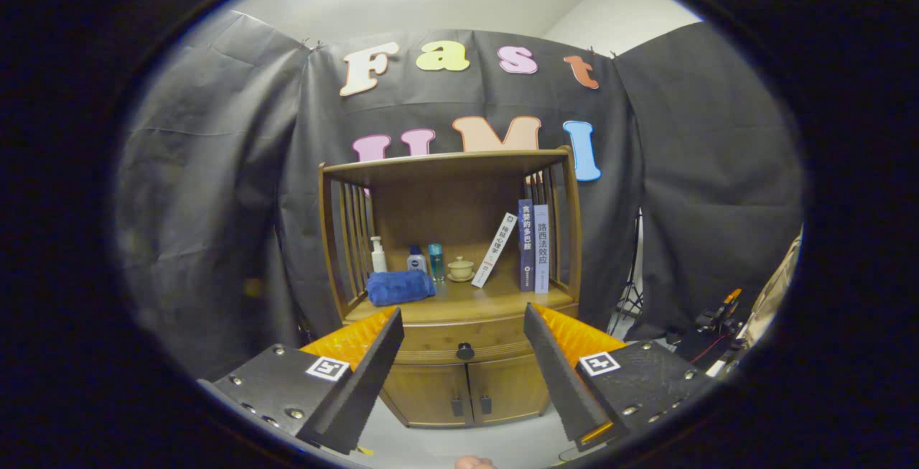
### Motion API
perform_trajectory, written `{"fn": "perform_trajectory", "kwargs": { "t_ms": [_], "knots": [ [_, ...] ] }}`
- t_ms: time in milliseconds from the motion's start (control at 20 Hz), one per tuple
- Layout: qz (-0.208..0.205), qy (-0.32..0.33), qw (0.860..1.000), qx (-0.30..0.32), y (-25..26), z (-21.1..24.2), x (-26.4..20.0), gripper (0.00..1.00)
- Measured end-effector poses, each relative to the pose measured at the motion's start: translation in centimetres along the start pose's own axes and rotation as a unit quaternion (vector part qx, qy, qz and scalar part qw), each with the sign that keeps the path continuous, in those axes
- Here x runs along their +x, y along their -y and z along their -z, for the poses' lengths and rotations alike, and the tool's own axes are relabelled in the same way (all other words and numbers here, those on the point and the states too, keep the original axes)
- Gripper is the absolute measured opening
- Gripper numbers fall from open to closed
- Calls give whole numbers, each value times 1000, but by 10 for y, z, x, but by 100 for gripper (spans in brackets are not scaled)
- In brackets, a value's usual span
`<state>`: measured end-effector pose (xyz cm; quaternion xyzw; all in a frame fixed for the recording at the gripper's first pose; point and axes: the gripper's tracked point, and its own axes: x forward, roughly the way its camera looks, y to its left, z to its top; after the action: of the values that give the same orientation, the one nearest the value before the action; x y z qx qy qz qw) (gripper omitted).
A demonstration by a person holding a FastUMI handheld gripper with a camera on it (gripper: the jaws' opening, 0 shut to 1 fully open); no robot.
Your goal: Pull open the drawer, take out the items inside it, and place them on the countertop above the cabinet.
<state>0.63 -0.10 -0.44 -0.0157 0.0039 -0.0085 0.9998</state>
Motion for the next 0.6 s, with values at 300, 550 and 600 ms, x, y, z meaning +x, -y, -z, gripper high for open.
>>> {"fn": "perform_trajectory", "kwargs": {
  "t_ms": [300,550,600],
  "knots": [
    [6,3,1000,-11,3,4,4,100],
    [16,4,1000,-18,13,20,13,100],
    [14,4,1000,-18,15,25,17,100]
  ]
}}
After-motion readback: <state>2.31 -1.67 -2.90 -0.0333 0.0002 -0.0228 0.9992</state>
